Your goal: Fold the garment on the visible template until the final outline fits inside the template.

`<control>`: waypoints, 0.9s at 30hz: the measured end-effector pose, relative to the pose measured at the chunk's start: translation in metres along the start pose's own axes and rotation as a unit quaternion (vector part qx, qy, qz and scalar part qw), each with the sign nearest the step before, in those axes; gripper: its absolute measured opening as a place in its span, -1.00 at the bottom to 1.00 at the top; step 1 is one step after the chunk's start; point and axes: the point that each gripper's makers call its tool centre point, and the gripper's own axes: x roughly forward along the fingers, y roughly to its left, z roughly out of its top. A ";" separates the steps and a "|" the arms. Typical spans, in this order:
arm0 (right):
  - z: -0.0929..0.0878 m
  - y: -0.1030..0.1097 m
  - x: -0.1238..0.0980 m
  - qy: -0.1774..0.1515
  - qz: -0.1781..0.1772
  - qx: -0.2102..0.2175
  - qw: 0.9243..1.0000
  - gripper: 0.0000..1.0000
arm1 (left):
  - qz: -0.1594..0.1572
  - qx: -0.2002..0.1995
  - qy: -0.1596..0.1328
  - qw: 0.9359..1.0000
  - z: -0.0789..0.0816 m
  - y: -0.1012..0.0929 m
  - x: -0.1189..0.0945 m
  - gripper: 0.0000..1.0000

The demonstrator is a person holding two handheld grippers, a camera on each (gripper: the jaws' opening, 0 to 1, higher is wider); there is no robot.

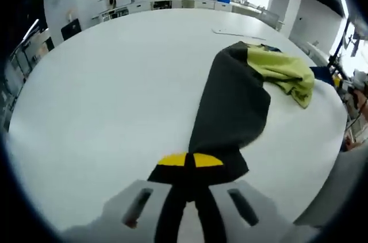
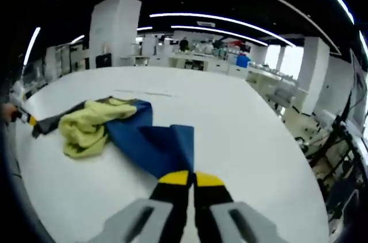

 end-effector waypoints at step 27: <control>-0.033 -0.062 0.006 0.077 -0.045 0.015 0.996 -1.00 | 0.064 -0.013 0.023 0.998 0.016 0.068 0.022 -1.00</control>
